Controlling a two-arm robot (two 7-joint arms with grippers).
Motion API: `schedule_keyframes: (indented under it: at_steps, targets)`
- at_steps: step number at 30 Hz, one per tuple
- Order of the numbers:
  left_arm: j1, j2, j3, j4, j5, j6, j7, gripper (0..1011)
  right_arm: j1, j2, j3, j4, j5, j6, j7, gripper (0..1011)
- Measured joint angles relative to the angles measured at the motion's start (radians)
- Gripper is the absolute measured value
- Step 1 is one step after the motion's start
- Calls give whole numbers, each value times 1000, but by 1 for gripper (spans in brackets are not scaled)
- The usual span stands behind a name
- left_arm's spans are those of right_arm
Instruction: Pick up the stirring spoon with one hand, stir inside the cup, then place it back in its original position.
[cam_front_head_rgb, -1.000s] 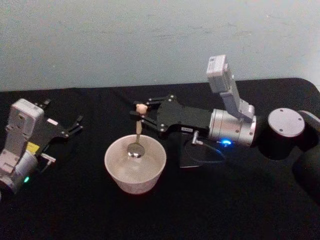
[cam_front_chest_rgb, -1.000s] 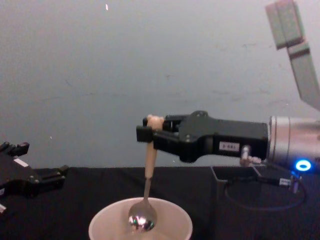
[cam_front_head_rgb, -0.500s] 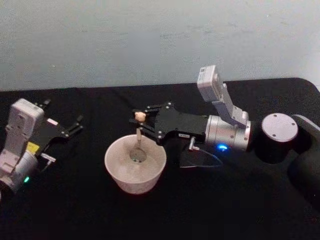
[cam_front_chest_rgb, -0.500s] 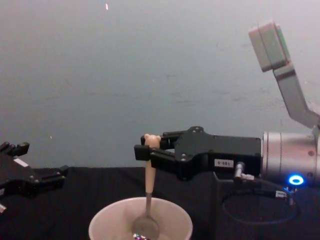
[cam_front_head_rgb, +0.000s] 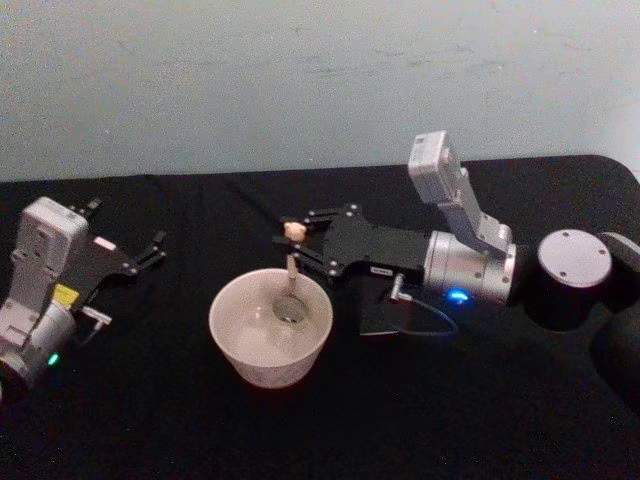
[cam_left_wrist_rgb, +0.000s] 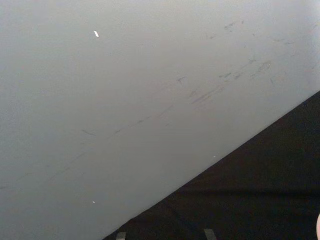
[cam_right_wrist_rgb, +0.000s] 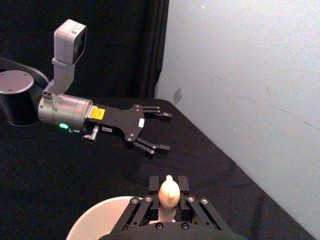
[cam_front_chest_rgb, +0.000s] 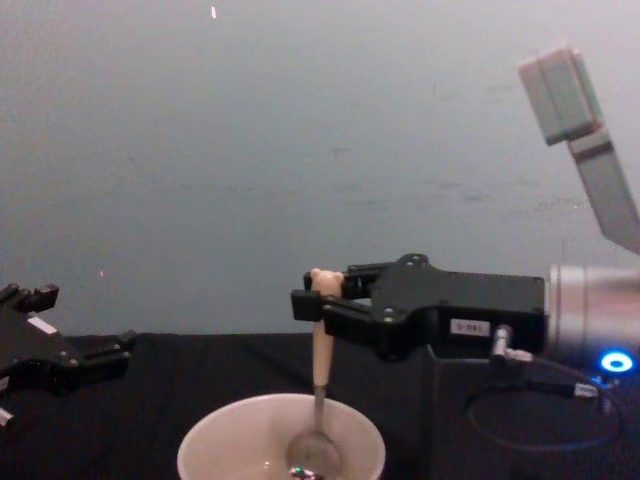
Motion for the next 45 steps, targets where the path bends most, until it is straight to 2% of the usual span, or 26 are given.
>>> schedule_keyframes:
  at_steps: [11,20,27,36,45]
  targets:
    - [0,0,0,0,0,0,0,1001,-61,61,16,-110,28,33,0,214]
    - [0,0,0,0,0,0,0,1001,-75,62,-2,-142,43,44,19,214]
    - [0,0,0,0,0,0,0,1001,-47,23,-31,-98,37,35,28,214]
    - [0,0,0,0,0,0,0,1001,3,-23,-36,-13,13,11,8,214]
    - [0,0,0,0,0,0,0,1001,17,-24,-17,19,-6,3,-16,214]
